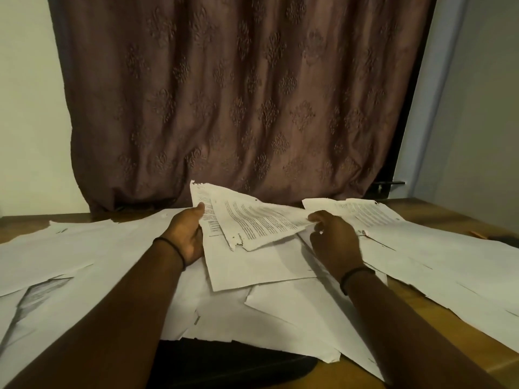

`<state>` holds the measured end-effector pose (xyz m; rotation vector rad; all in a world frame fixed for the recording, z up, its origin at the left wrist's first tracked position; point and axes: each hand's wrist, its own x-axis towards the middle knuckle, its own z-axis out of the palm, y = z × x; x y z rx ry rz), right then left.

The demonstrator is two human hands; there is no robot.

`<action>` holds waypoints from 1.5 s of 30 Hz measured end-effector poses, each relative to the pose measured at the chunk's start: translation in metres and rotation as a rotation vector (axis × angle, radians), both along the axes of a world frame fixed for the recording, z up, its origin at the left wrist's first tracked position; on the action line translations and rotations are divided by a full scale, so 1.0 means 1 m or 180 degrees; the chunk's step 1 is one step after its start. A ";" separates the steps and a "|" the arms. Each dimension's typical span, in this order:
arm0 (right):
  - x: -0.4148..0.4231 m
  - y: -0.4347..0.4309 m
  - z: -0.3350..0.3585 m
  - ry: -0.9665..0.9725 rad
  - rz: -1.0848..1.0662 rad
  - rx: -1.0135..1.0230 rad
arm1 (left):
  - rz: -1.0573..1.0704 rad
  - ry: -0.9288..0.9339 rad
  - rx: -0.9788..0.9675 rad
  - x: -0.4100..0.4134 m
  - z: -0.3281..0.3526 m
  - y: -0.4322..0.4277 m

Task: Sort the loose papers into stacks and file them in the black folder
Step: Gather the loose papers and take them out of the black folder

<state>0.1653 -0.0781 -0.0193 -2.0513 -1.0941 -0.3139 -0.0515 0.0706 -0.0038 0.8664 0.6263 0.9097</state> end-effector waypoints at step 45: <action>-0.061 0.016 0.001 -0.0611 0.1708 0.0413 | -0.0016 -0.0954 0.1449 0.047 0.012 -0.063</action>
